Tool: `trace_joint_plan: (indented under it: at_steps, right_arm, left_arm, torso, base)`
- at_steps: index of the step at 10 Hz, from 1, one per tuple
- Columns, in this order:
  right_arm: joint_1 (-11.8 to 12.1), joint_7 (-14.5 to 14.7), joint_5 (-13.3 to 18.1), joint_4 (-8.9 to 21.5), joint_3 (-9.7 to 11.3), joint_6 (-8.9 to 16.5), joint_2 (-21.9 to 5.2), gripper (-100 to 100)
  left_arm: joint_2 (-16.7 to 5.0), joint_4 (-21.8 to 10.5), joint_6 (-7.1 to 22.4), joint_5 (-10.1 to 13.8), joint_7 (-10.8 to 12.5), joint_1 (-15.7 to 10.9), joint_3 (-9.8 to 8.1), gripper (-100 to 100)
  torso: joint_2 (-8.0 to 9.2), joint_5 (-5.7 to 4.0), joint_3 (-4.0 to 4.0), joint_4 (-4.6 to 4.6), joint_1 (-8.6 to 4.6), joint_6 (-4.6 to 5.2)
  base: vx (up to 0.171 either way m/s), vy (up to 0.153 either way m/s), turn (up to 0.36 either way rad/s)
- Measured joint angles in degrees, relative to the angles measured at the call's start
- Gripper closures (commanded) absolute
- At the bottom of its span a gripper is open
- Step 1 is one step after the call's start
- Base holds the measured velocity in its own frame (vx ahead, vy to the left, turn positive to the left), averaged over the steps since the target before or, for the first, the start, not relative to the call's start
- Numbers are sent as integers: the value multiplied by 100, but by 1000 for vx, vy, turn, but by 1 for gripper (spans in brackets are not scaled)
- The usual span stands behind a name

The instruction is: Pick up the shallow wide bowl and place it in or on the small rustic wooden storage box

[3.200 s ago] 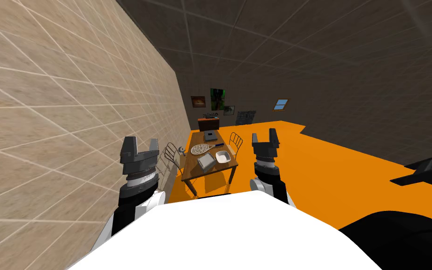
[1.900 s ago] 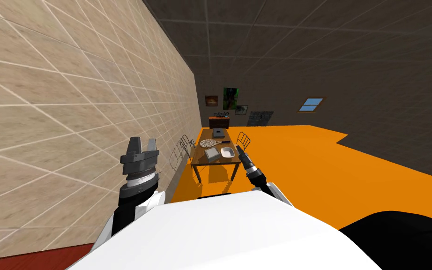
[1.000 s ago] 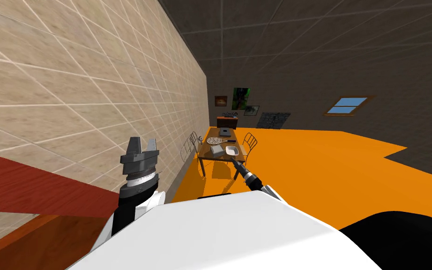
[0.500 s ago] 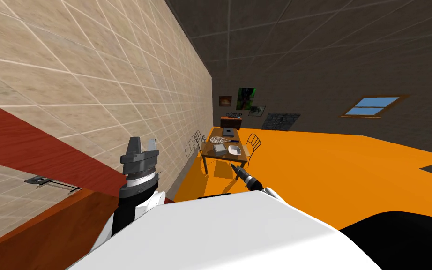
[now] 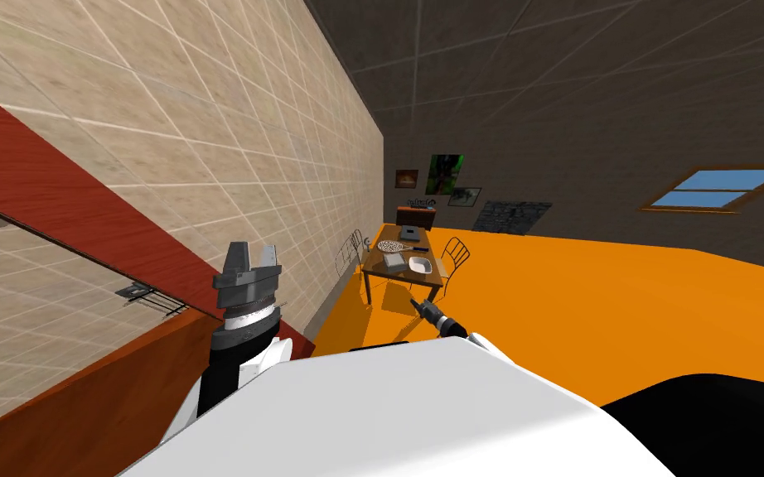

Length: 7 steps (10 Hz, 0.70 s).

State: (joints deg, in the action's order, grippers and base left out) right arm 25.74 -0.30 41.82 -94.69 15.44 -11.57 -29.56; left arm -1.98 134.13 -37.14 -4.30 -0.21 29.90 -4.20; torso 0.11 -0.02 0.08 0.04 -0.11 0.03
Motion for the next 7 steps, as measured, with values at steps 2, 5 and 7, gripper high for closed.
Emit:
trace_joint_plan:
  at_steps: [2, 5, 7]
  right_arm:
    - [-86, 129, 287, 401, 49, 55, -40, -100]
    - [-190, 313, 788, 864, 209, 309, -282, -100]
    - [-286, 410, 1068, 1159, 301, 439, -400, -100]
  left_arm:
    - [0, 0, 0, 0, 0, 0, 0, 0]
    - [0, 0, 0, 0, 0, 1, 0, 0]
    - [0, 0, 0, 0, 0, 1, 0, 0]
  torso:
    - [-5, 1, -3, -1, 2, 0]
    - [-10, 2, -6, -2, 7, 2]
    - [-15, 1, -8, -3, 5, 2]
  base:
    - [-34, 30, 197]
    - [-18, 31, 90]
    - [-3, 26, 102]
